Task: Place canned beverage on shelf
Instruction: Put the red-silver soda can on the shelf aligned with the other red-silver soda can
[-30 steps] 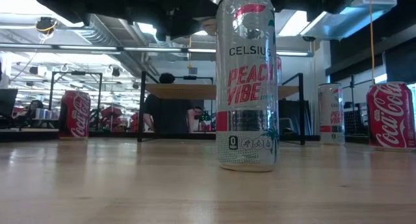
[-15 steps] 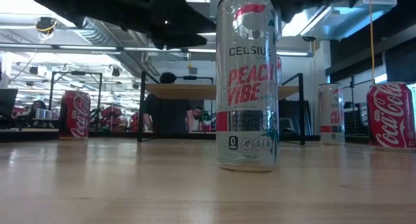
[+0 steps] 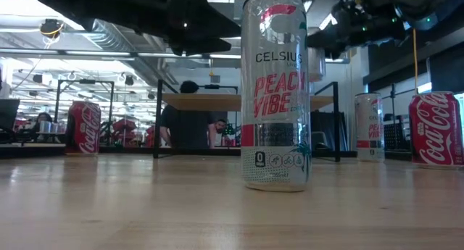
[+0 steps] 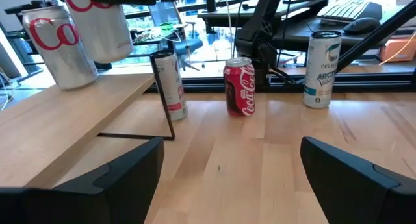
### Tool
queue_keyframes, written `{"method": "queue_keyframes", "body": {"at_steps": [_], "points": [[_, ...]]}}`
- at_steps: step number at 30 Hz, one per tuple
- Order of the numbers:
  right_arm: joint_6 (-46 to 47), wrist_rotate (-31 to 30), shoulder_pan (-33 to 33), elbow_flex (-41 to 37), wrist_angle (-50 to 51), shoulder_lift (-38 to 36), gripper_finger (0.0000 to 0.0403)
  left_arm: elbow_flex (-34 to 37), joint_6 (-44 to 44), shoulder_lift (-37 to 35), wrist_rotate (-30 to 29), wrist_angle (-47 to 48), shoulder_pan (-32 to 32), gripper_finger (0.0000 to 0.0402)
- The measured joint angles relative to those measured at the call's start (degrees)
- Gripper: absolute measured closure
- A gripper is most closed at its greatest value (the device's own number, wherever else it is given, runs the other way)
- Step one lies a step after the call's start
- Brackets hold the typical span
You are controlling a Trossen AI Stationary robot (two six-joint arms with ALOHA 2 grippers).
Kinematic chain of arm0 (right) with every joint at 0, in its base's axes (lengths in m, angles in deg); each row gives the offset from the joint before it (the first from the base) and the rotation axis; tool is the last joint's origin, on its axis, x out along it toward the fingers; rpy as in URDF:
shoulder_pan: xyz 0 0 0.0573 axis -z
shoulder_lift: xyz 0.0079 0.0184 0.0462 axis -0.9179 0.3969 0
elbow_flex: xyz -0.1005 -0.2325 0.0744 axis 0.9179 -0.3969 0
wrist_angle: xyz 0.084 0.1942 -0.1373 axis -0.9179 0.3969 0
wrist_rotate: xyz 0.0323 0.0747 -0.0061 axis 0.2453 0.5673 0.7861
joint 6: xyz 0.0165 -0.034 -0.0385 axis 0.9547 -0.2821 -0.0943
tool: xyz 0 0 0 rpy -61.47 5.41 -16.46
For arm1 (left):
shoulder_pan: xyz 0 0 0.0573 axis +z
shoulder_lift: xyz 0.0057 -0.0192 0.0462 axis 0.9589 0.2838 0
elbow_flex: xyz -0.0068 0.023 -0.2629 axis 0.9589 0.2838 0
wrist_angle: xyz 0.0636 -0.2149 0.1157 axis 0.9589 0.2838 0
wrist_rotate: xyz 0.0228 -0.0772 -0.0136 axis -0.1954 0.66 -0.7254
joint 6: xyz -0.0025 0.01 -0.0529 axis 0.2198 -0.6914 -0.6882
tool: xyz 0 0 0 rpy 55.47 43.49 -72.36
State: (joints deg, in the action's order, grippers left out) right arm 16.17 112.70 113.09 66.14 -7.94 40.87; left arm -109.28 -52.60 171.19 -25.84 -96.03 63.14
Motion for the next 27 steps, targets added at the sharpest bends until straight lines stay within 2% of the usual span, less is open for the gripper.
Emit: {"method": "queue_keyframes", "body": {"at_steps": [8, 13, 19, 27], "points": [[3.08, -0.46, 0.44, -4.39, -7.99, 0.33, 0.0132, 0.0, 0.0, 0.0, 0.0, -0.02, 0.0, 0.0056], [3.2, -3.48, 0.42, -4.79, -8.54, 3.53, 0.0132, 0.02, 0.02, 0.0, 0.02, -0.02, 0.1, 0.0056], [3.39, -3.55, 0.42, -4.76, -11.65, 8.19, 0.0132, 0.02, 0.02, 0.02, 0.0, -0.02, 0.22, 0.0056], [3.19, -3.51, 0.42, -4.7, -12.36, 9.01, 0.0129, 0.04, -0.02, 0.02, 0.72, -0.02, 0.22, 0.0056]]}}
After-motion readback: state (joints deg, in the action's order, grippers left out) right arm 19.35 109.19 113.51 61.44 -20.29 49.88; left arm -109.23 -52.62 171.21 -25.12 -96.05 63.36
